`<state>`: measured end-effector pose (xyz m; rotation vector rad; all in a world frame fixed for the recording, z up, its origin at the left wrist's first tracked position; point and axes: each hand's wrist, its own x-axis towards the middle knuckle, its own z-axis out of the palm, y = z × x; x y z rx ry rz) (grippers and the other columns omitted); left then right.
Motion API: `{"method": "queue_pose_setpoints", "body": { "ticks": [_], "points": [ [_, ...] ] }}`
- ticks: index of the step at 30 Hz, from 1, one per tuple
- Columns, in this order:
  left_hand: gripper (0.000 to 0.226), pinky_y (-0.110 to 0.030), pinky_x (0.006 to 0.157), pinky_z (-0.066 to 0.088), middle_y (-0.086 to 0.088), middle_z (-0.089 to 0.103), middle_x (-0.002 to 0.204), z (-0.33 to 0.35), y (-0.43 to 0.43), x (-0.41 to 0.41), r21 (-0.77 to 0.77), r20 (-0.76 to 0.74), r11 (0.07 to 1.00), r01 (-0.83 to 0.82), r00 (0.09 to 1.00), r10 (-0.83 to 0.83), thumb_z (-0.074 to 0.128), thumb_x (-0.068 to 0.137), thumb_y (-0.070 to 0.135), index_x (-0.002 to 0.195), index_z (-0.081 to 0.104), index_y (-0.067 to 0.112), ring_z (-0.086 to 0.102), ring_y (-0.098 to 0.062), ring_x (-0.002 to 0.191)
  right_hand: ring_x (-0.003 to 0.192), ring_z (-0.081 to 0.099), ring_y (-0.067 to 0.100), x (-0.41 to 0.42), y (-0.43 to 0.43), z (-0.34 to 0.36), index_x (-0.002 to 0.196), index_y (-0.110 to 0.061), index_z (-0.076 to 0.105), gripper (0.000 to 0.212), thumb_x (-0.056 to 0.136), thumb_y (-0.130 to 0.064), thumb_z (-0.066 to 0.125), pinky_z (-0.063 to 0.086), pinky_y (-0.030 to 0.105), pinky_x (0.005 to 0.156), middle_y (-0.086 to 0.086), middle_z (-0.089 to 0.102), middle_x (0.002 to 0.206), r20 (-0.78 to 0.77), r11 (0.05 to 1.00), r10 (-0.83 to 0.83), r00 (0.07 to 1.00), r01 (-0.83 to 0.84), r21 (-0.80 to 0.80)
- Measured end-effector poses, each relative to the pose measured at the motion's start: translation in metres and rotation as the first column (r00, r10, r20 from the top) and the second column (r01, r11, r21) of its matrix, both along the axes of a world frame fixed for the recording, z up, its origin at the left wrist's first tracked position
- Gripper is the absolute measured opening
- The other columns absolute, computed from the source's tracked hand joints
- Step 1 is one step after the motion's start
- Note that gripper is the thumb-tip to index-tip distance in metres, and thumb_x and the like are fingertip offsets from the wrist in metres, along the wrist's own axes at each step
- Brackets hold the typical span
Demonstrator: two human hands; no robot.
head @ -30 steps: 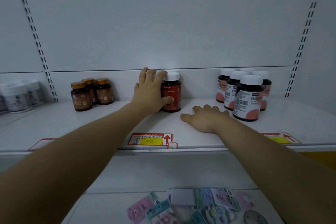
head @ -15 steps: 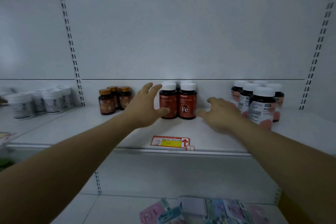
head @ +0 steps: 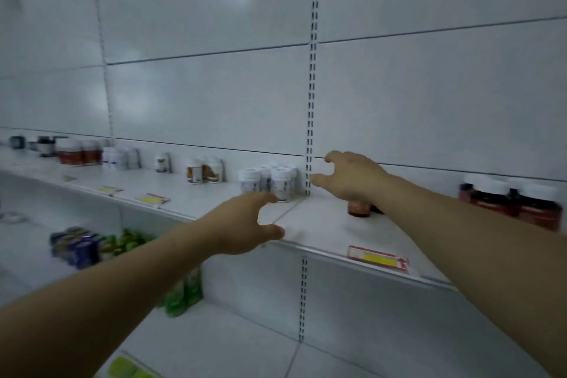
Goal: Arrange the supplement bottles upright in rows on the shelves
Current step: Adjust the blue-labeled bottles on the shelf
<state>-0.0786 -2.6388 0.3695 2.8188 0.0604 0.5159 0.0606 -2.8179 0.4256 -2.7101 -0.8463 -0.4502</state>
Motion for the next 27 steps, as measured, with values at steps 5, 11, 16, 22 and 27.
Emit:
{"method": "queue_pose_setpoints", "body": {
  "ticks": [5,11,16,22,27],
  "points": [
    [0.065,-0.031,0.094,0.04,0.002,0.041,0.144,-0.014,0.135,-0.091,-0.043,-0.107,0.972,-0.231,0.968,0.226,0.062,0.082,0.052,0.138,0.037,0.033,0.049,-0.018,0.119,0.122,0.046,0.027,-0.06,0.178,-0.011,0.139,-0.022,0.038,0.073,0.082,-0.067,0.047,0.038,0.036,0.087,0.004,0.046,0.14,-0.022,0.969,0.248,0.969,-0.248,-0.016],
    [0.055,-0.02,0.078,0.041,0.002,0.052,0.132,-0.042,0.265,-0.18,-0.085,-0.16,0.891,-0.445,0.889,0.429,0.064,0.082,0.048,0.131,0.046,0.031,0.05,-0.01,0.1,0.129,0.041,0.025,-0.138,0.356,-0.03,0.143,-0.025,0.035,0.072,0.085,-0.065,0.047,0.037,0.037,0.095,0.003,0.039,0.148,-0.069,0.864,0.501,0.863,-0.503,-0.029],
    [0.064,-0.028,0.096,0.037,0.002,0.042,0.143,-0.071,0.36,-0.213,-0.079,-0.237,0.802,-0.593,0.792,0.562,0.062,0.082,0.052,0.137,0.039,0.03,0.046,-0.017,0.122,0.128,0.042,0.026,-0.171,0.478,-0.064,0.143,-0.026,0.035,0.072,0.084,-0.065,0.047,0.038,0.039,0.095,0.004,0.039,0.148,-0.107,0.778,0.621,0.776,-0.627,-0.031],
    [0.065,-0.031,0.098,0.04,0.004,0.04,0.144,-0.104,0.481,-0.208,-0.046,-0.276,0.722,-0.691,0.703,0.655,0.06,0.081,0.055,0.137,0.039,0.03,0.046,-0.018,0.122,0.124,0.045,0.026,-0.168,0.625,-0.101,0.141,-0.025,0.037,0.07,0.085,-0.065,0.046,0.039,0.037,0.089,0.004,0.043,0.144,-0.147,0.716,0.686,0.713,-0.697,-0.036],
    [0.063,-0.026,0.098,0.035,0.001,0.038,0.145,-0.111,0.597,-0.187,-0.092,-0.316,0.678,-0.73,0.667,0.675,0.063,0.083,0.048,0.138,0.039,0.027,0.045,-0.017,0.124,0.123,0.047,0.025,-0.15,0.749,-0.109,0.142,-0.022,0.037,0.068,0.087,-0.061,0.047,0.039,0.036,0.09,0.005,0.044,0.143,-0.209,0.668,0.724,0.658,-0.744,-0.027]
  ]
}}
